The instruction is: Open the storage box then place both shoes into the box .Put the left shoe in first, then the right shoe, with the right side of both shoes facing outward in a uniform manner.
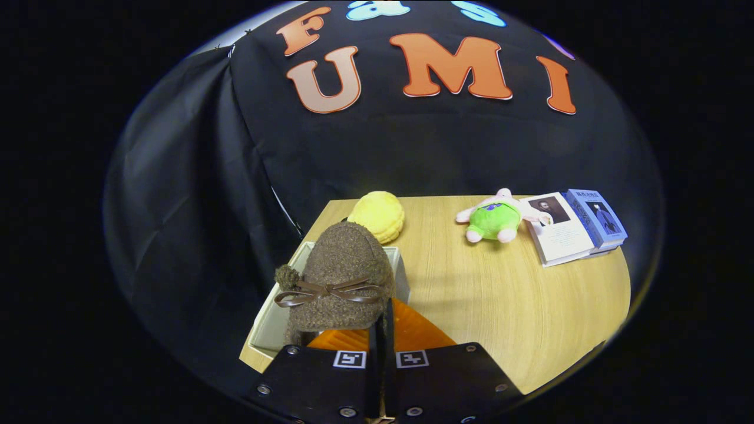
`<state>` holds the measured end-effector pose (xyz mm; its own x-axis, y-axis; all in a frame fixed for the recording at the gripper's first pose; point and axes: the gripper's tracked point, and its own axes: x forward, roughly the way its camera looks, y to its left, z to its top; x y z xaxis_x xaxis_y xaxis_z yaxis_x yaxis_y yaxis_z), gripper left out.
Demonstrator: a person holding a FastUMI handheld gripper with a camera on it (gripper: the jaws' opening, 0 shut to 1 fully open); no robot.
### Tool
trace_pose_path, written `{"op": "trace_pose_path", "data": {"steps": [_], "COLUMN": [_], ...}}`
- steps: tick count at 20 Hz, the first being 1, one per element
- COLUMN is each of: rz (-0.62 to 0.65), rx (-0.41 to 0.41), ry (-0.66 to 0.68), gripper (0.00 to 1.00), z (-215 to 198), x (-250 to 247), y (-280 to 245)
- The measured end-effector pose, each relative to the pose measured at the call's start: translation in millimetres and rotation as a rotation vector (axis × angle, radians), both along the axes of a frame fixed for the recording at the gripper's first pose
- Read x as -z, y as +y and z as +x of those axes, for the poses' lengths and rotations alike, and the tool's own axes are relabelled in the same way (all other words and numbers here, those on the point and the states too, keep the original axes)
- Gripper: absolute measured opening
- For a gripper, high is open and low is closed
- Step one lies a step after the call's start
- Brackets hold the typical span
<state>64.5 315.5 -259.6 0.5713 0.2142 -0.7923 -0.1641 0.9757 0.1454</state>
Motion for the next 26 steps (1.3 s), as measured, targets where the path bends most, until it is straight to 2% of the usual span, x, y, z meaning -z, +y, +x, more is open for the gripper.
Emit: {"op": "trace_pose_path", "data": {"steps": [4,13,15,16,22,24,26], "rz": [-0.014,-0.029,-0.035,-0.038,0.008,0.036,0.065], "rx": [0.032,0.100,0.112,0.111,0.057,0.032,0.060], "ry": [0.017,0.148,0.167,0.176,0.198,0.168,0.134], "gripper": [0.04,0.06,0.13,0.26,0.64,0.73,0.83], "z": [15,10,6,3,-11,-10,-5], "x": [17,76,81,83,67,53,36], "y": [19,36,34,35,42,45,38]}}
